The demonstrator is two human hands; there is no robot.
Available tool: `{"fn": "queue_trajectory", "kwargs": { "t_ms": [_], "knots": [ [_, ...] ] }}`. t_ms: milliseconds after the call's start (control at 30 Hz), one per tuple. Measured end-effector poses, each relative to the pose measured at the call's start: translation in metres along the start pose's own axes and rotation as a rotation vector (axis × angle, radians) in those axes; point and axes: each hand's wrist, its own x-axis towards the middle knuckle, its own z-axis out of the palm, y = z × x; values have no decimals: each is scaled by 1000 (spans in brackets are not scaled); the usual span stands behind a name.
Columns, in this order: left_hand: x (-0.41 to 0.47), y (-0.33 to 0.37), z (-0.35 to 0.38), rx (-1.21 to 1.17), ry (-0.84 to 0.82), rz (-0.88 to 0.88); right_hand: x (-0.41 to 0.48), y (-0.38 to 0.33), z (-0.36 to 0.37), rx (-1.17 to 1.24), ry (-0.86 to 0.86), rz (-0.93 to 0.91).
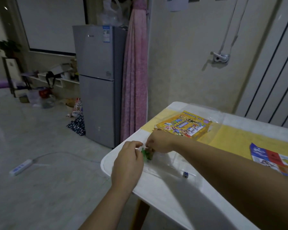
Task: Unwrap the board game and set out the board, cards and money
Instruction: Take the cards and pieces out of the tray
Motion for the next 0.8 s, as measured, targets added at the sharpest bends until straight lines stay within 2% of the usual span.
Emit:
{"fn": "queue_trajectory", "kwargs": {
  "t_ms": [100, 167, 333, 533, 700, 800],
  "knots": [
    [0, 0, 0, 39, -4, 10, -7, 4, -12, 68, -28, -54],
    [0, -1, 0, 61, -22, 12, -8, 5, -17, -10, -21, -49],
    [-2, 5, -2, 34, -23, -14, -8, -13, -14, -226, -177, -43],
    [-4, 9, -5, -4, -54, -82, -17, -14, -16, -137, -230, -175],
    [-5, 9, -6, -30, -47, -82, -23, -5, -17, 47, -120, -192],
    [-4, 10, -7, -51, -32, -96, -22, -2, -23, 48, -107, -195]
  ]
}}
